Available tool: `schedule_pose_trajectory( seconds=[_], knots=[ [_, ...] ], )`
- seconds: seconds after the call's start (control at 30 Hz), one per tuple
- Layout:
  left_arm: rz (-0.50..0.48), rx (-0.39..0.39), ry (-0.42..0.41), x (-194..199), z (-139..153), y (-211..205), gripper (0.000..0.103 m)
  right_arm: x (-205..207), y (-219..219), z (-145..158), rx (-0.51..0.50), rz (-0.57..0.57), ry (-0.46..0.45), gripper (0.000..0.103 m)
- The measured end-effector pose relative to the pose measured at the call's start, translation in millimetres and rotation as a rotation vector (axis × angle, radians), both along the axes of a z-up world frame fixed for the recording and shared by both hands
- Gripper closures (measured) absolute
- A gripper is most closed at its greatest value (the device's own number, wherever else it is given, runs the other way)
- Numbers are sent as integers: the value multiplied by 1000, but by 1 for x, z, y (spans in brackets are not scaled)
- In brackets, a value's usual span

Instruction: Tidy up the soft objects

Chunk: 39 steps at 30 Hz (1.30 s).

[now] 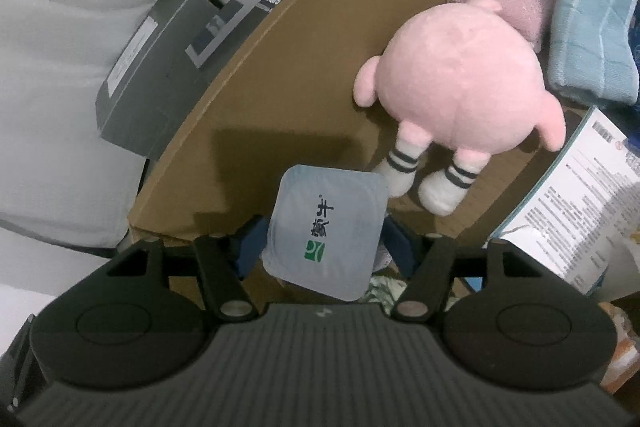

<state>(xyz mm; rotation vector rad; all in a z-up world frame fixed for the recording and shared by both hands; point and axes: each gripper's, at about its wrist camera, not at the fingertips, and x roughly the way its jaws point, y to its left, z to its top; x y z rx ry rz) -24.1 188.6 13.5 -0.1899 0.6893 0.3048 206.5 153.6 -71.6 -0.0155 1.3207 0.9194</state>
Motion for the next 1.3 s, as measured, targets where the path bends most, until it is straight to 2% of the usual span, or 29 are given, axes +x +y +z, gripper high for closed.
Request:
schedule_pose_trajectory(
  seconds=[0.07,0.23,0.33,0.47,0.53,0.63,0.9,1.03,1.13,1.3],
  knots=[
    [5,3,10,2,2,-1,8,-2,-4,4,17,-2,0,35],
    [26,14,23,5,8,-6,8,-8,-42,38,139,-27,-43,20],
    [31,34,24,4,12,-11,8,-18,-70,62,180,-43,-124,16],
    [26,57,17,2,17,-19,7,-38,-112,92,193,-66,-284,9],
    [21,70,16,2,19,-25,7,-52,-132,104,182,-81,-382,3],
    [12,86,14,2,23,-32,5,-67,-162,111,152,-95,-482,1],
    [-22,129,-3,1,30,-52,1,-112,-218,108,31,-170,-658,1],
    [-52,76,-42,0,32,-59,0,-139,-237,104,-56,-225,-777,1],
    [-53,66,-60,-3,32,-68,0,-156,-249,98,-92,-269,-809,1],
    [-76,119,-52,-4,27,-87,0,-182,-263,85,-115,-372,-843,1]
  ],
)
